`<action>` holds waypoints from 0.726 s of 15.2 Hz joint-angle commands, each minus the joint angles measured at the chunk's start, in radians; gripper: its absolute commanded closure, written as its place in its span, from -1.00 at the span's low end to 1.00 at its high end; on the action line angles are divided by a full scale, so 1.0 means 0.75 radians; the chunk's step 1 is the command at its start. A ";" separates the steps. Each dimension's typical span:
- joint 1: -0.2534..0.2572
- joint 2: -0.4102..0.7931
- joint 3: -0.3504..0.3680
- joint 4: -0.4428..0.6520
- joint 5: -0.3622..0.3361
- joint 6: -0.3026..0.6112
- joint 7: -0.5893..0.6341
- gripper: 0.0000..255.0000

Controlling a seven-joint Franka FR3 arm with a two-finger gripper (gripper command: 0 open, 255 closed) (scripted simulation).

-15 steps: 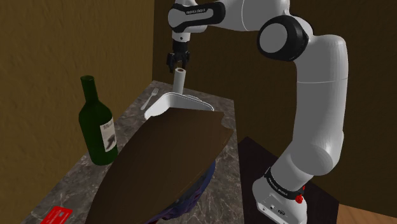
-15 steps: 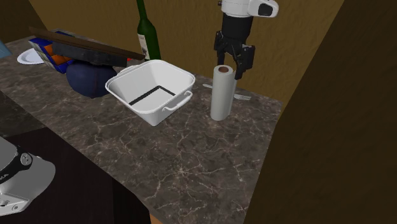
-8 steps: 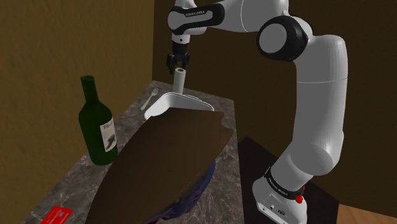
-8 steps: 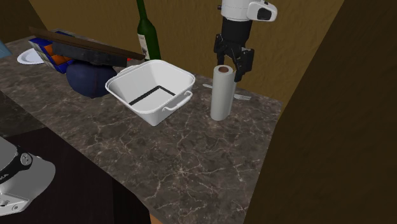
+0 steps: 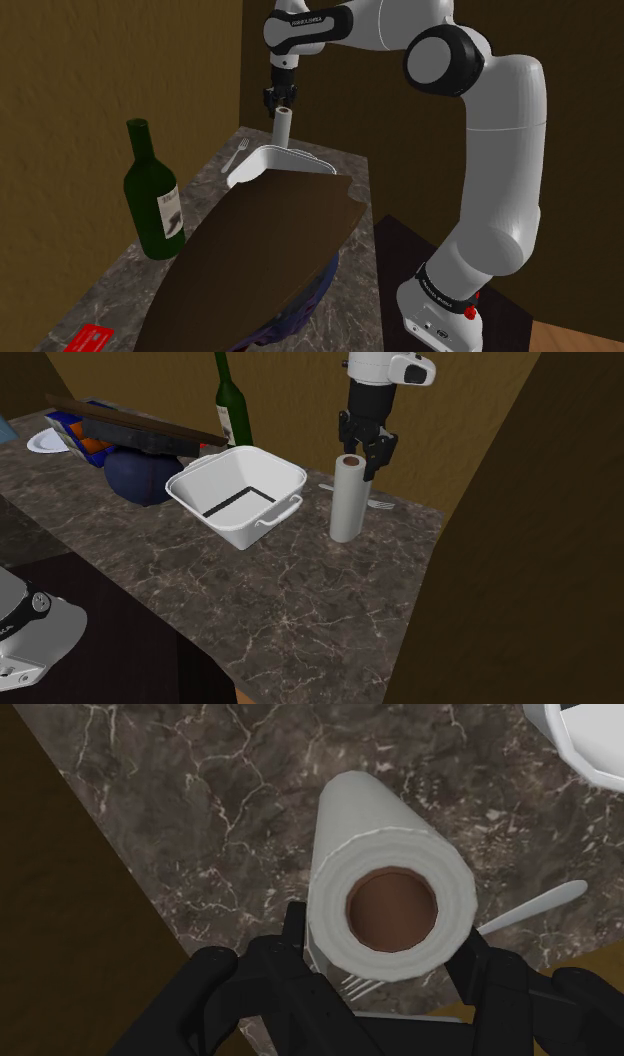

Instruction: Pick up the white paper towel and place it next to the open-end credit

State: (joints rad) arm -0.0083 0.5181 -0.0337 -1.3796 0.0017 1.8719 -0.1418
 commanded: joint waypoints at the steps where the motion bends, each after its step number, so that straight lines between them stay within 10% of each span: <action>1: 0.000 0.000 0.000 0.000 0.000 0.000 0.000 1.00; 11: -0.001 -0.015 0.000 0.120 0.000 -0.135 -0.001 1.00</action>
State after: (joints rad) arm -0.0088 0.5069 -0.0340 -1.3016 0.0015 1.7833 -0.1426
